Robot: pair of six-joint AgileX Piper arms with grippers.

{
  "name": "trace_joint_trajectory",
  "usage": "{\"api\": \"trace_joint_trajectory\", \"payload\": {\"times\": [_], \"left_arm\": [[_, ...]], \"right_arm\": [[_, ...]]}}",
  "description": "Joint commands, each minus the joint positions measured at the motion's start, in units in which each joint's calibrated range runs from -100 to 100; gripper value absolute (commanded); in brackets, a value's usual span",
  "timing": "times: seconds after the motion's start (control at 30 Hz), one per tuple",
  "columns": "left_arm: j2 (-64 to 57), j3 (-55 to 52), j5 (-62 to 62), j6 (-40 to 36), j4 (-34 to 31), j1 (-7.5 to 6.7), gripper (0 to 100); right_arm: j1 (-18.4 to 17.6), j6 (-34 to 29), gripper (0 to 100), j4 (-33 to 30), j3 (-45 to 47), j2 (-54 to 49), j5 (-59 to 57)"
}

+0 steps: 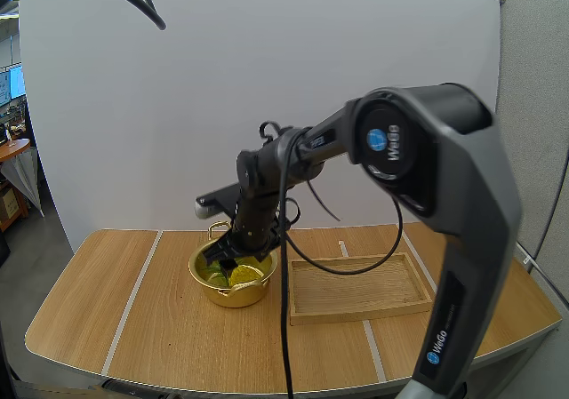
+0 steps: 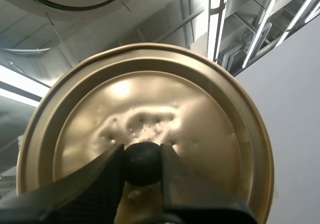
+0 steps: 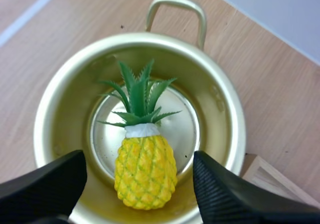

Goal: Open the pot, put the pineapple inside, and close it

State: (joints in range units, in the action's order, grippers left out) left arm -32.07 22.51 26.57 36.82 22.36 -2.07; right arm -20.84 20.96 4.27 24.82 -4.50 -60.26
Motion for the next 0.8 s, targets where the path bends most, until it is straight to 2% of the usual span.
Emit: {"api": "trace_joint_trajectory", "payload": {"times": [0.0, 0.6, 0.77], "left_arm": [[-0.4, 0.4, -1.9, 0.1, -0.2, -0.20, 0], [-0.4, 0.4, -1.9, 0.1, -0.2, -0.20, 0], [-0.4, 0.4, -1.9, 0.1, -0.2, -0.20, 0]], "right_arm": [[-0.1, -0.1, 100, 0.1, -0.4, -6.5, -3.6], [-0.1, -1.6, 100, 0.7, -0.2, -41.4, -24.3], [-0.1, -1.6, 100, 0.7, 3.6, -50.5, -25.6]]}}
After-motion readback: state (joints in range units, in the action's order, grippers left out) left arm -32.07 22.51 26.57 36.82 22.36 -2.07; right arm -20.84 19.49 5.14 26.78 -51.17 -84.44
